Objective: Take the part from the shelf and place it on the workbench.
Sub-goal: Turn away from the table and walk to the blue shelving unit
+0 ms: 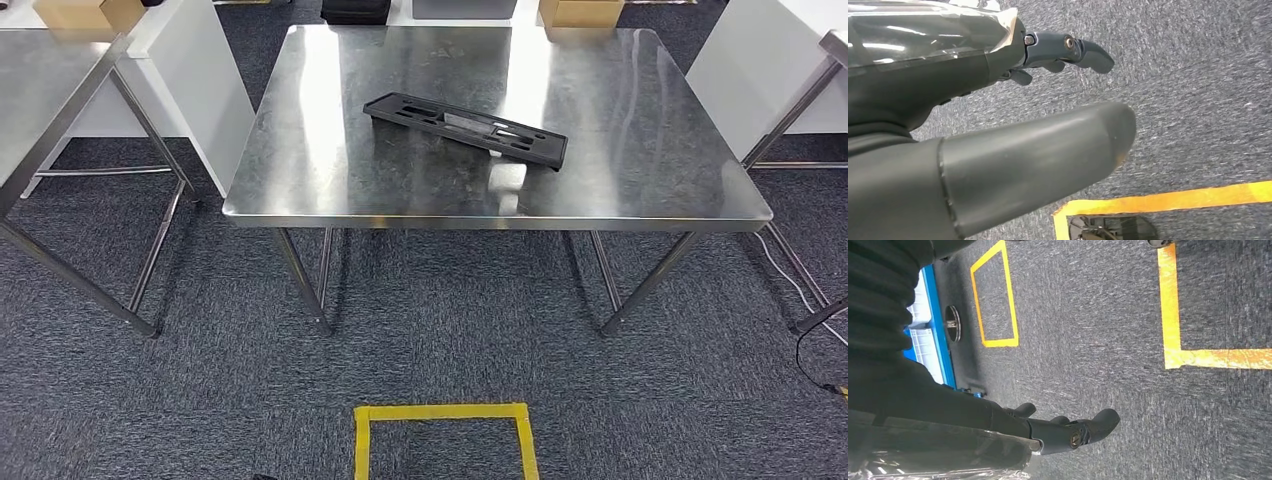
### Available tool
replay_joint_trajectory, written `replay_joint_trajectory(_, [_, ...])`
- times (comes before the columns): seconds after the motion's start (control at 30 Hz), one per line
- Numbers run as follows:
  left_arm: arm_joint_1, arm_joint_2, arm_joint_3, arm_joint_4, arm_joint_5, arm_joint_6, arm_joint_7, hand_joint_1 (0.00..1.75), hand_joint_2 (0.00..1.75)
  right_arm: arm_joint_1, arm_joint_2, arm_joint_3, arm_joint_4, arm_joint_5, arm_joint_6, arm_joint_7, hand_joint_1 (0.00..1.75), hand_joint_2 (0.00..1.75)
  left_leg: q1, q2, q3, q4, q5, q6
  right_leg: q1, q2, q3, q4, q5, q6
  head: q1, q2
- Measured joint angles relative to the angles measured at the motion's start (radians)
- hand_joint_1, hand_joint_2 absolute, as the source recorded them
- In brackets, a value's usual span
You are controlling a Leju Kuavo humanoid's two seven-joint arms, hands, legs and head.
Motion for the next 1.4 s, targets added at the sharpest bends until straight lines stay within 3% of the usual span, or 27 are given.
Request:
replay_joint_trajectory(0.07, [-0.002, 0.000, 0.000, 0.000, -0.002, -0.003, 0.003, 0.00, 0.00, -0.001, -0.001, 0.000, 0.000, -0.001, -0.002, 0.000, 0.00, 1.75, -0.004, 0.000, -0.009, 0.013, 0.001, -0.007, 0.006, 0.001, 0.060, -0.112, 0.030, -0.005, 0.000, 0.000])
replay_joint_trajectory(0.13, [-0.003, 0.000, 0.000, 0.000, -0.004, -0.004, 0.005, 0.00, 0.00, -0.001, -0.002, 0.000, 0.000, -0.001, -0.004, 0.001, 0.00, 1.75, -0.007, 0.000, -0.013, 0.017, 0.004, -0.018, 0.013, 0.003, 0.060, -0.125, 0.040, -0.019, -0.002, 0.000])
replay_joint_trajectory(0.2, [-0.004, 0.000, 0.000, 0.000, -0.005, -0.003, 0.007, 0.00, 0.00, -0.001, -0.003, 0.000, 0.001, -0.002, -0.005, 0.003, 0.00, 1.75, -0.005, -0.002, -0.020, 0.023, 0.002, -0.029, 0.004, 0.002, 0.057, -0.127, 0.049, -0.033, -0.003, 0.000])
replay_joint_trajectory(0.23, [-0.003, 0.001, 0.000, 0.000, -0.006, -0.003, 0.007, 0.00, 0.00, -0.001, -0.003, 0.000, 0.001, -0.002, -0.006, 0.004, 0.00, 1.75, -0.002, -0.004, -0.028, 0.040, -0.014, -0.036, -0.002, 0.002, 0.055, -0.129, 0.056, -0.042, -0.005, 0.000])
replay_joint_trajectory(0.3, [-0.003, 0.002, 0.000, 0.000, -0.006, -0.003, 0.006, 0.00, 0.00, 0.000, -0.002, -0.001, 0.002, -0.003, -0.006, 0.006, 0.00, 0.87, 0.005, -0.007, -0.068, 0.134, -0.085, -0.050, -0.007, 0.000, 0.049, -0.129, 0.066, -0.054, -0.010, 0.000])
replay_joint_trajectory(0.37, [-0.003, 0.002, 0.000, 0.000, -0.005, -0.004, 0.001, 0.00, 0.00, 0.002, -0.001, -0.001, 0.002, -0.004, -0.005, 0.007, 0.00, 0.00, 0.013, -0.008, -0.119, 0.268, -0.156, -0.063, -0.007, 0.000, 0.038, -0.128, 0.073, -0.056, -0.013, 0.000])
replay_joint_trajectory(0.4, [-0.002, 0.002, 0.000, 0.000, -0.005, -0.004, -0.001, 0.00, 0.00, 0.003, -0.001, -0.001, 0.002, -0.004, -0.005, 0.007, 0.00, 0.00, 0.017, -0.007, -0.130, 0.306, -0.167, -0.067, -0.007, 0.000, 0.034, -0.127, 0.075, -0.054, -0.013, 0.000])
replay_joint_trajectory(0.43, [-0.002, 0.002, 0.000, 0.000, -0.005, -0.004, -0.003, 0.00, 0.00, 0.004, -0.001, -0.001, 0.002, -0.005, -0.005, 0.007, 0.00, 0.00, 0.021, -0.007, -0.120, 0.302, -0.158, -0.069, -0.008, 0.000, 0.032, -0.125, 0.076, -0.052, -0.013, 0.000])
replay_joint_trajectory(0.47, [-0.002, 0.002, 0.000, 0.000, -0.005, -0.004, -0.005, 0.00, 0.00, 0.005, -0.001, -0.001, 0.002, -0.006, -0.005, 0.007, 0.00, 0.00, 0.025, -0.007, -0.090, 0.256, -0.131, -0.070, -0.009, 0.000, 0.031, -0.124, 0.077, -0.050, -0.013, 0.000])
replay_joint_trajectory(0.53, [-0.003, 0.003, 0.000, 0.000, -0.005, -0.004, -0.008, 0.00, 0.00, 0.004, -0.001, -0.001, 0.002, -0.007, -0.005, 0.007, 0.00, 0.00, 0.027, -0.007, -0.003, 0.110, -0.073, -0.068, -0.009, 0.001, 0.031, -0.122, 0.078, -0.047, -0.014, 0.000])
replay_joint_trajectory(0.6, [-0.004, 0.003, -0.001, 0.000, -0.005, -0.004, -0.009, 0.00, 0.00, 0.003, 0.000, -0.001, 0.002, -0.008, -0.005, 0.007, 0.00, 0.00, 0.024, -0.009, 0.040, 0.026, -0.052, -0.059, -0.003, 0.001, 0.026, -0.120, 0.081, -0.037, -0.014, 0.000])
replay_joint_trajectory(0.7, [-0.005, 0.003, 0.000, 0.000, -0.007, -0.004, -0.009, 0.00, 0.00, 0.002, 0.000, -0.001, 0.002, -0.008, -0.004, 0.013, 0.00, 0.00, 0.016, -0.010, 0.037, 0.011, -0.045, -0.036, 0.000, 0.001, 0.017, -0.122, 0.087, -0.015, -0.013, 0.000])
replay_joint_trajectory(0.77, [-0.006, 0.002, 0.000, 0.000, -0.010, -0.003, -0.009, 0.00, 0.00, 0.002, 0.000, -0.001, 0.002, -0.009, -0.004, 0.022, 0.00, 0.00, 0.011, -0.010, 0.038, 0.001, -0.040, -0.029, 0.004, 0.001, 0.013, -0.127, 0.087, -0.014, -0.010, 0.000])
replay_joint_trajectory(0.83, [-0.006, 0.001, 0.000, 0.000, -0.014, -0.003, -0.008, 0.00, 0.00, 0.003, -0.001, -0.001, 0.002, -0.013, -0.004, 0.027, 0.00, 0.00, 0.001, -0.011, 0.037, 0.002, -0.043, -0.030, 0.005, 0.002, 0.012, -0.132, 0.086, -0.017, -0.007, 0.000])
replay_joint_trajectory(1.0, [-0.006, 0.000, 0.000, 0.000, -0.020, -0.003, -0.005, 0.00, 0.00, 0.003, -0.001, -0.005, 0.002, -0.022, 0.000, 0.027, 0.00, 0.00, -0.009, -0.011, 0.034, 0.008, -0.041, -0.019, -0.003, 0.002, 0.016, -0.134, 0.094, -0.003, -0.006, 0.000])
replay_joint_trajectory(1.4, [-0.006, 0.000, -0.001, 0.000, -0.028, -0.002, 0.001, 0.00, 0.00, 0.002, 0.000, -0.005, 0.002, -0.017, 0.015, 0.027, 0.00, 0.00, -0.011, -0.011, 0.029, 0.009, -0.040, -0.017, -0.004, 0.002, 0.015, -0.135, 0.097, 0.002, -0.007, 0.000])
